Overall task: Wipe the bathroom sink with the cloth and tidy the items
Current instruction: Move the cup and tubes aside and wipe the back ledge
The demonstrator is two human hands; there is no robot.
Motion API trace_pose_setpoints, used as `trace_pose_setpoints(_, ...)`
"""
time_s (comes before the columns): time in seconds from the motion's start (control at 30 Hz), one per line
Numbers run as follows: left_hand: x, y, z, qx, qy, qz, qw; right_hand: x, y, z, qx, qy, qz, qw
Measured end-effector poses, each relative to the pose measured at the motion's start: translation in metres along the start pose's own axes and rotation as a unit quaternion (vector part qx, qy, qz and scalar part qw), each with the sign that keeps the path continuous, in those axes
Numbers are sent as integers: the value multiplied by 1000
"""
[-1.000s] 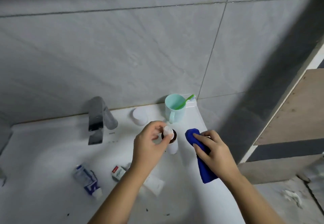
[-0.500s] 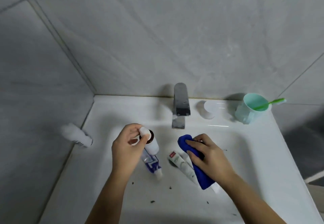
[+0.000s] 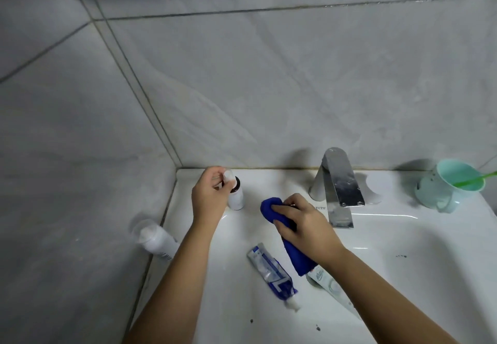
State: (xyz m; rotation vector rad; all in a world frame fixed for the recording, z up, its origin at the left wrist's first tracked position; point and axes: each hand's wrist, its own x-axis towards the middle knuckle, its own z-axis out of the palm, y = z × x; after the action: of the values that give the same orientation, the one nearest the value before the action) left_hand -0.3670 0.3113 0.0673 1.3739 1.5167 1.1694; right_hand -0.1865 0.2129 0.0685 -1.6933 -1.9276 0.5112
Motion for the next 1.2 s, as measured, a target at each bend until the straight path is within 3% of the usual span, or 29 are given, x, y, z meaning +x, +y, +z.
trace_pose_setpoints(0.27, 26, -9, 15, -7, 8, 18, 1000, 20, 4, 5, -22, 41, 26, 999)
trace_pose_setpoints(0.57, 17, -16, 9, 83, -33, 31, 996, 1, -2, 4, -12, 51, 26, 998)
trace_pose_setpoints(0.8, -41, 27, -9, 50, 22, 90, 994, -41, -9, -25, 25, 64, 21, 997)
trace_pose_setpoints(1.03, -137, 98, 38, -7, -48, 223, 974, -113, 28, -72, 33, 91, 39, 995)
trace_pose_setpoints(1.2, -180, 111, 111, -21, -148, 251, 956, -158, 81, -109, 4, 98, 90, 991)
